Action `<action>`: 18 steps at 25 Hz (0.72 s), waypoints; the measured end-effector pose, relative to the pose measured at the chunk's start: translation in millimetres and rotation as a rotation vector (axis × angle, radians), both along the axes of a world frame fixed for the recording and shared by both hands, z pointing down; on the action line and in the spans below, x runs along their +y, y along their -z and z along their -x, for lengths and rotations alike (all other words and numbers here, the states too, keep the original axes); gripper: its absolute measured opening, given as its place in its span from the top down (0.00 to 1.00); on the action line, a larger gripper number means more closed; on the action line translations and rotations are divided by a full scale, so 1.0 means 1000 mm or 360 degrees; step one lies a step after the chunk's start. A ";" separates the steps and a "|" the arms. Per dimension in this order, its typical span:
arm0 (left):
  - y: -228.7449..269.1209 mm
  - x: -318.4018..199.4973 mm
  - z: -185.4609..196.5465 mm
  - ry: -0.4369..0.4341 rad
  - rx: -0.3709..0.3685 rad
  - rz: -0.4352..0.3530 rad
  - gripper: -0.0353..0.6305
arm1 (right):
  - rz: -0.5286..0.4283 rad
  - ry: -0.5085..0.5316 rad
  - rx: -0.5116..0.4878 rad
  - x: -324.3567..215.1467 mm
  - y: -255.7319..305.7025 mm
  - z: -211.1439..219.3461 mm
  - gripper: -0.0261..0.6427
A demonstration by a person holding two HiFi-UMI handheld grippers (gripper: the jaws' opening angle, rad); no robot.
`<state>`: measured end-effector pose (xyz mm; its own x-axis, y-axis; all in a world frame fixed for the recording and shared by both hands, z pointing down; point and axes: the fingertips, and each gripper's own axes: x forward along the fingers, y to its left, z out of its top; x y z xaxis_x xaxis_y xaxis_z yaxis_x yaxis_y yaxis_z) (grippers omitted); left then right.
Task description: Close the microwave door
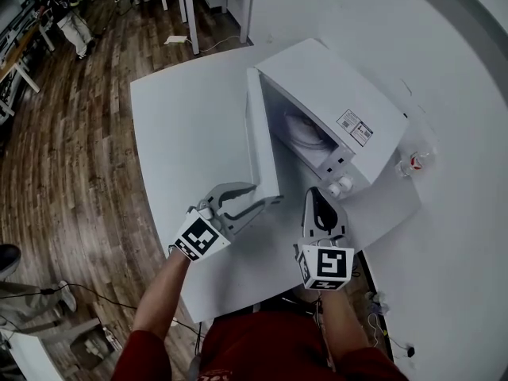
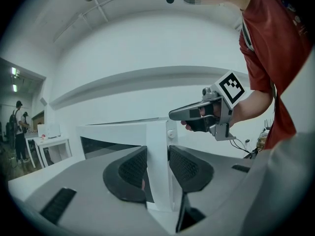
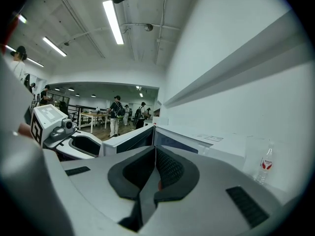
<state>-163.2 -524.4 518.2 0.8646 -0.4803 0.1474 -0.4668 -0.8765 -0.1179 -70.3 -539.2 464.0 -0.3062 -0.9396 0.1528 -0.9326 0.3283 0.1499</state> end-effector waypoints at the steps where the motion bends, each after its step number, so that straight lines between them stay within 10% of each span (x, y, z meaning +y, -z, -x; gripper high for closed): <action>1: 0.000 -0.001 -0.004 0.0006 -0.0002 0.0001 0.71 | 0.0000 0.0001 -0.0002 -0.001 0.000 -0.004 0.92; 18: 0.000 -0.017 -0.067 0.0139 -0.0060 -0.0005 0.72 | -0.0062 -0.0018 -0.0035 -0.009 0.011 -0.070 0.92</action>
